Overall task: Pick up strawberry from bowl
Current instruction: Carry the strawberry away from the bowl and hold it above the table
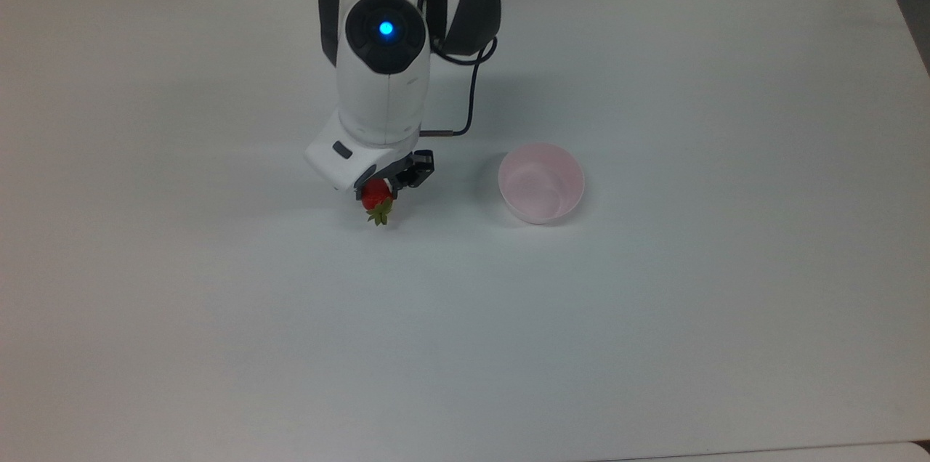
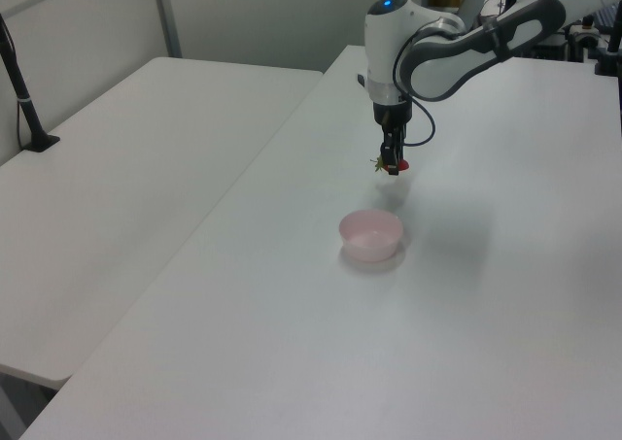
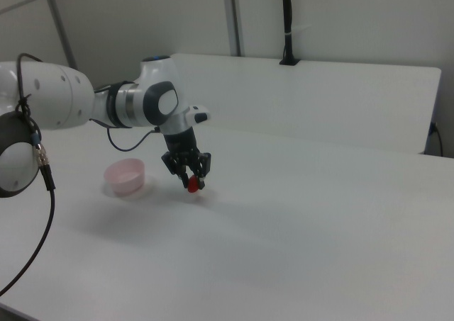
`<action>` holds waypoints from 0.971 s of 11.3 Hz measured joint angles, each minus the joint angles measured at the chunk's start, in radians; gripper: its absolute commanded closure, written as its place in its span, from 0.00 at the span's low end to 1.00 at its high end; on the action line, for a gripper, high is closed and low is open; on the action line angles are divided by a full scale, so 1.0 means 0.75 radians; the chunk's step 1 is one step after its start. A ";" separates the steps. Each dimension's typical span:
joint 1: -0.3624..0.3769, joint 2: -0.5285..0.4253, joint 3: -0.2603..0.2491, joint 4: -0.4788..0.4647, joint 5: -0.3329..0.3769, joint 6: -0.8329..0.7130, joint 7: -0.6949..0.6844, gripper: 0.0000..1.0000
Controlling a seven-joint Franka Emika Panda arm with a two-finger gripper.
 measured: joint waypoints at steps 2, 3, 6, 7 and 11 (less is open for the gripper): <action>-0.018 0.021 0.000 0.000 -0.009 0.006 -0.001 0.58; -0.025 0.022 0.000 0.000 -0.020 0.006 -0.001 0.29; -0.033 0.023 0.000 0.001 -0.028 0.006 -0.001 0.05; -0.033 0.023 0.000 0.004 -0.028 0.006 -0.001 0.05; -0.044 -0.060 0.000 0.024 -0.028 -0.035 -0.001 0.00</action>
